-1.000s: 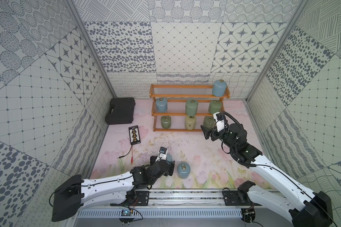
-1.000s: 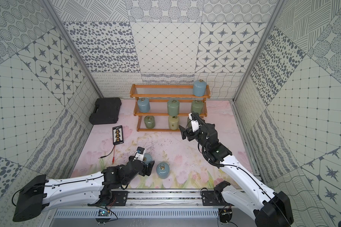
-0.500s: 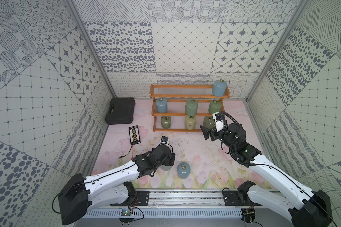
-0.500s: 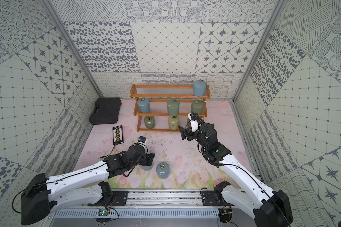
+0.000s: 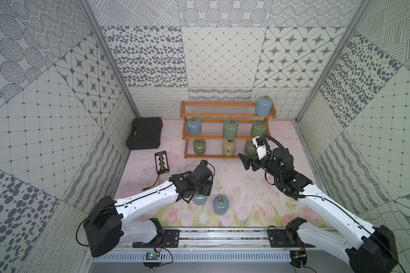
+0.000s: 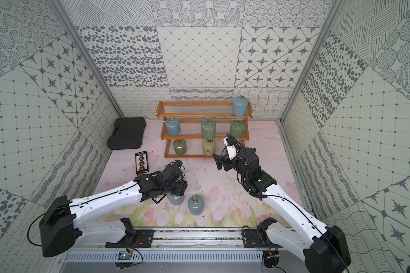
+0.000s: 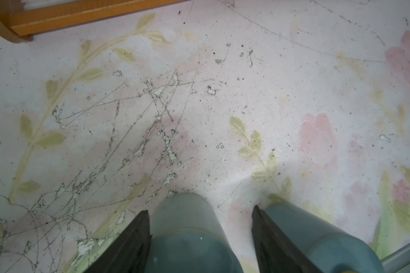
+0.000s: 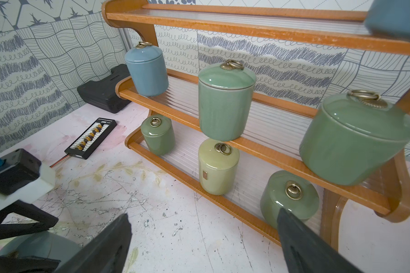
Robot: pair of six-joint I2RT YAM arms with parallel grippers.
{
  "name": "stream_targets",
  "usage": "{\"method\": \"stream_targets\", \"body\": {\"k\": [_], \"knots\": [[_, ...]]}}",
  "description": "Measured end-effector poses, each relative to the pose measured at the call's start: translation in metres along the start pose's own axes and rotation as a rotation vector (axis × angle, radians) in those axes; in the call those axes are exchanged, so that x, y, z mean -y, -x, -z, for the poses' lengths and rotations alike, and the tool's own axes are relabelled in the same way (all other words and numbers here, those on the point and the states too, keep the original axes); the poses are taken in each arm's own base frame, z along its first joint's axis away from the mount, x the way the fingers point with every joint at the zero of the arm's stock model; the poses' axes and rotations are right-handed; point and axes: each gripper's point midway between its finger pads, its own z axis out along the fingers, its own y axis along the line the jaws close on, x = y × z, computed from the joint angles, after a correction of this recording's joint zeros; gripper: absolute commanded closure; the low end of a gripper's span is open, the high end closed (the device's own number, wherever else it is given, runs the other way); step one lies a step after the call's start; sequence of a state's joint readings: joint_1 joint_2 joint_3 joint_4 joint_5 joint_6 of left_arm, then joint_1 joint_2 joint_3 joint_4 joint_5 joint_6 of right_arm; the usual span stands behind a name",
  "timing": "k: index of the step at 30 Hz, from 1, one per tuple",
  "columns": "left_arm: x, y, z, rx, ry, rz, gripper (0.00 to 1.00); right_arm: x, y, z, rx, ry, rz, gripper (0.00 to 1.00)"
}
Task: Remove the tea canisters from the shelf
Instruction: Place the tea canister at the center of the board.
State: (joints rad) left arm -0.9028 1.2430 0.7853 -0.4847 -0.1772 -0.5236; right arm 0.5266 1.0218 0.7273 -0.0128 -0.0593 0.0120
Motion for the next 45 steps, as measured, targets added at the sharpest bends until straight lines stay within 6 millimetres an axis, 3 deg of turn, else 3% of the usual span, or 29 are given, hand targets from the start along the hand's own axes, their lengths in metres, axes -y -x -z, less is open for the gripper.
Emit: {"method": "stream_targets", "body": {"k": [25,35,40,45], "knots": [[0.005,-0.024,0.009,-0.013,0.072,-0.017,0.32,-0.007,-0.01,-0.004,-0.036,0.041,0.01,0.0],[0.004,-0.03,0.014,-0.018,0.047,-0.005,0.05,-0.002,-0.013,-0.003,-0.05,0.019,0.022,0.0],[0.003,-0.025,0.015,-0.022,0.03,0.003,0.03,0.007,0.003,0.0,-0.031,-0.01,0.019,0.0],[-0.001,0.002,0.018,0.016,-0.001,0.04,0.01,0.026,0.04,0.008,0.033,-0.066,0.005,0.0]]}}
